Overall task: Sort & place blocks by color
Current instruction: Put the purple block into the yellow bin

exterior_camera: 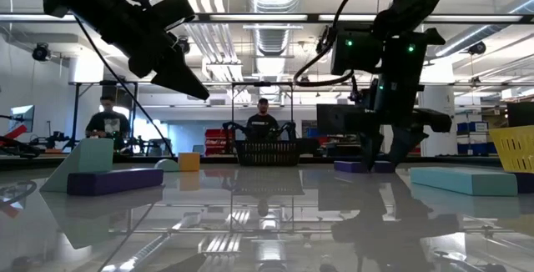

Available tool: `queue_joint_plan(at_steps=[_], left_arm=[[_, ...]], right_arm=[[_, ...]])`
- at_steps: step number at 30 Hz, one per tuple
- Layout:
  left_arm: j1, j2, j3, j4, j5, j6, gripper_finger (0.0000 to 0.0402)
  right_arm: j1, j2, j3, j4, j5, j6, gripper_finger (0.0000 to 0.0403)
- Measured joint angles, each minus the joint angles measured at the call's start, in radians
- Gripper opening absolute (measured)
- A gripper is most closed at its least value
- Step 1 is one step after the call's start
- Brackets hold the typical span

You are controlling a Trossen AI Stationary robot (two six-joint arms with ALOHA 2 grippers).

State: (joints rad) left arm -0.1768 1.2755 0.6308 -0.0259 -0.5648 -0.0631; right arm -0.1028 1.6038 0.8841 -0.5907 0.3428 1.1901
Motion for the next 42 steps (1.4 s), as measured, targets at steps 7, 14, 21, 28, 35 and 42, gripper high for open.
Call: queue_joint_plan(at_steps=[7, 14, 21, 28, 35, 42], left_arm=[[0.0, 0.0, 0.0, 0.0, 0.0, 0.0, 0.0167], [0.0, 0.0, 0.0, 0.0, 0.0, 0.0, 0.0167], [0.0, 0.0, 0.0, 0.0, 0.0, 0.0, 0.0167], [0.0, 0.0, 0.0, -0.001, 0.0, -0.002, 0.0167], [0.0, 0.0, 0.0, 0.0, 0.0, -0.001, 0.0167], [0.0, 0.0, 0.0, -0.001, 0.0, 0.0, 0.0167]], right_arm=[[0.0, 0.001, 0.0, 0.006, 0.0, -0.023, 0.014], [-0.002, 0.0, 0.0, 0.005, 0.002, -0.03, 0.0092], [-0.003, -0.017, 0.012, -0.018, 0.019, -0.073, 0.0092], [-0.003, -0.047, 0.093, -0.117, 0.024, -0.159, 0.0092], [0.006, -0.088, 0.19, -0.145, -0.028, -0.387, 0.0092], [0.026, -0.098, 0.273, -0.175, -0.152, -0.478, 0.0092]])
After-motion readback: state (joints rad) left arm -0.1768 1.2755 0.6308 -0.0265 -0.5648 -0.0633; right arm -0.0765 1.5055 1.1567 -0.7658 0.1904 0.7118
